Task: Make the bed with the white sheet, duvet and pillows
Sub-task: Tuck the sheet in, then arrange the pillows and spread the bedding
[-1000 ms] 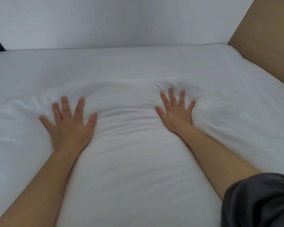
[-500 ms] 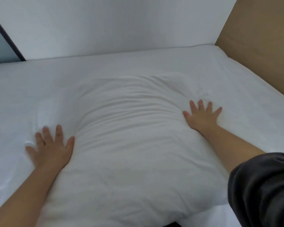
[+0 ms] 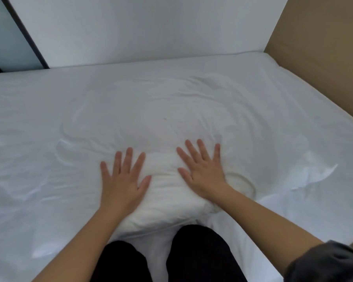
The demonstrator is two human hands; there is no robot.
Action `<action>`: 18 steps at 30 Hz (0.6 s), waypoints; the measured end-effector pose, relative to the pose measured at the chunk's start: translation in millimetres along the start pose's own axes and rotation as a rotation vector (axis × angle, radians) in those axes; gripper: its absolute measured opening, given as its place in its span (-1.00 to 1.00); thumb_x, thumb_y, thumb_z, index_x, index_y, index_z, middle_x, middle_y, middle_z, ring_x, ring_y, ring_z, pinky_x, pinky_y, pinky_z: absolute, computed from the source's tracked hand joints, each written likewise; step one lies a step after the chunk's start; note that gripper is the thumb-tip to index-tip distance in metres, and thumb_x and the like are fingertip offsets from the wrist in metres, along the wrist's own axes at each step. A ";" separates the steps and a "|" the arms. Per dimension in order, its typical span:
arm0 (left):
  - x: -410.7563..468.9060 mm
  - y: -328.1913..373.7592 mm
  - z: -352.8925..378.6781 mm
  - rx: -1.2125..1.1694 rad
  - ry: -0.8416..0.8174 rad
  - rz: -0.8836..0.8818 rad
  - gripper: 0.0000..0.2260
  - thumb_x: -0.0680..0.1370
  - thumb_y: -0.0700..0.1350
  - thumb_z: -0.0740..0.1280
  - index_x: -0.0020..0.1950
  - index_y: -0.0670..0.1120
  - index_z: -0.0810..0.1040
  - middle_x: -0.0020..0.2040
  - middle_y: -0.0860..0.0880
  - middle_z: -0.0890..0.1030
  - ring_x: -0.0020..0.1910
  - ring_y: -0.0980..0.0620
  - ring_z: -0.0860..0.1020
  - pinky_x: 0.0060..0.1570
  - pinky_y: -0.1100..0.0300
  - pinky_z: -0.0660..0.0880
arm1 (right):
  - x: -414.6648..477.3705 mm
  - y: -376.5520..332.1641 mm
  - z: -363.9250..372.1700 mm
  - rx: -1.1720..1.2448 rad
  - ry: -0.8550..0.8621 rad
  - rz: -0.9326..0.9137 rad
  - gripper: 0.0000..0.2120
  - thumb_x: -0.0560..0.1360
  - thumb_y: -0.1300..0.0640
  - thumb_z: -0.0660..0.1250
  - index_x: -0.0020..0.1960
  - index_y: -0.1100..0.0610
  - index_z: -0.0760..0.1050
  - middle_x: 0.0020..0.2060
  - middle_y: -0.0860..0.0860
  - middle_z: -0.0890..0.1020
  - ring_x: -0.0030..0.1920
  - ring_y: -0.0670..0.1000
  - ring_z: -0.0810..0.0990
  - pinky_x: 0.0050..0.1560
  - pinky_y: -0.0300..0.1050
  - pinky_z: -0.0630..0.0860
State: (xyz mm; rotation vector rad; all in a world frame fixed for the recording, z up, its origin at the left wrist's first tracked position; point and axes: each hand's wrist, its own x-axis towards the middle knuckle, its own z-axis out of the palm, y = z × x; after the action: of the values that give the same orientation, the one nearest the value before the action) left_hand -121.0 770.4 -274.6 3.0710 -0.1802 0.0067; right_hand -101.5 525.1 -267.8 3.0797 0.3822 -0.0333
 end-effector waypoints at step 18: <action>-4.3 -83.9 32.3 -0.140 -0.050 -0.540 -0.30 0.49 0.42 -0.22 0.57 0.15 -0.18 0.59 -0.13 -0.18 0.56 -0.14 -0.18 0.35 -0.45 -0.14 | 23.9 117.4 5.9 0.052 -0.176 0.677 -0.31 0.50 -0.44 -0.29 0.54 -0.22 -0.35 0.56 0.04 -0.31 0.54 0.26 -0.30 0.33 0.57 -0.24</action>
State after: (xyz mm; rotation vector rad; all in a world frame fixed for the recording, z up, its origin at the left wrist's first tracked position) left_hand -115.4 851.9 -312.3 2.8754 0.6166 -0.1039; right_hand -49.6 417.0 -270.1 3.0409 -0.6742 -0.2887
